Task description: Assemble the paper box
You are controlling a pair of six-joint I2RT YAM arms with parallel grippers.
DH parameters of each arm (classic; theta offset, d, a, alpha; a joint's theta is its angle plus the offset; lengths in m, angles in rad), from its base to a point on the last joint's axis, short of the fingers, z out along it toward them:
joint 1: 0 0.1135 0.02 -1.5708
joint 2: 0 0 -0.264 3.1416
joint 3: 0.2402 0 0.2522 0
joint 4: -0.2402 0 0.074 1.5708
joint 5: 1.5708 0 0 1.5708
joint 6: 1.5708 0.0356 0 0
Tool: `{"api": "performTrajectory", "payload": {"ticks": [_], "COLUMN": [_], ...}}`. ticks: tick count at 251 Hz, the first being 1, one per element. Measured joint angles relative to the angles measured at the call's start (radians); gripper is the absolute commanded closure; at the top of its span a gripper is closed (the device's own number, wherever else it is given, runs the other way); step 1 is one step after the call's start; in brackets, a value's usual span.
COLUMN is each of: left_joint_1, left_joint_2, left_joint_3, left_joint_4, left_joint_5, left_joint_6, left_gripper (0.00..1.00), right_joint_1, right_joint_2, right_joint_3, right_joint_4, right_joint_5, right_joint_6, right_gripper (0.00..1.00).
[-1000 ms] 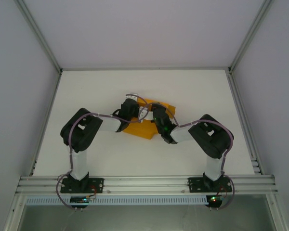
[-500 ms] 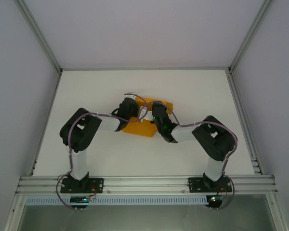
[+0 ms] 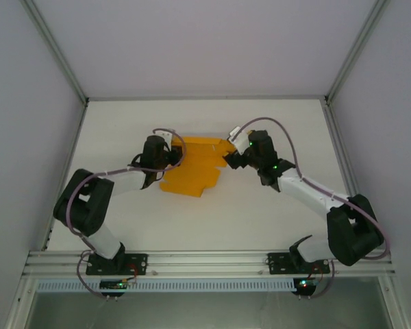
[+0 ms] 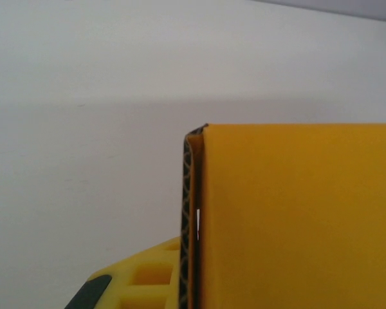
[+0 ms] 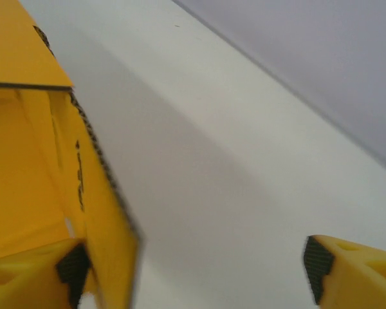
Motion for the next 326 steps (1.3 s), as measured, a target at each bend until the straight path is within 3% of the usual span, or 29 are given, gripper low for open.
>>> {"api": "performTrajectory", "payload": {"ticks": [31,107,147,189,263,293,326], "left_joint_1": [0.000,-0.002,-0.031,-0.090,-0.105,-0.103,-0.092], "left_joint_2": [-0.020,-0.021,-0.020,0.000,0.006,-0.022,-0.079], "left_joint_3": [0.000,0.016,0.078,0.163,0.185,0.146,0.080], "left_joint_4": [-0.005,-0.091,-0.169,-0.277,-0.322,-0.281,-0.275], "left_joint_5": [0.109,0.100,-0.005,-0.185,-0.232,-0.219,-0.270], "left_joint_6": [-0.019,-0.042,-0.048,-0.064,-0.070,-0.041,-0.034], "left_gripper": [1.00,1.00,0.94,0.97,1.00,1.00,1.00], "right_joint_1": [-0.006,0.003,0.017,0.032,0.037,0.025,-0.003], "right_joint_2": [0.000,-0.050,-0.066,-0.073,-0.073,-0.073,-0.073], "right_joint_3": [0.027,0.017,0.010,-0.001,-0.010,-0.016,-0.025], "right_joint_4": [-0.072,-0.113,-0.102,-0.082,-0.069,-0.072,-0.077], "right_joint_5": [-0.143,-0.288,-0.291,-0.260,-0.240,-0.218,-0.143], "right_joint_6": [0.100,0.200,0.217,0.230,0.242,0.260,0.294], "right_gripper": [0.56,1.00,1.00,1.00,1.00,0.68,0.14]}}
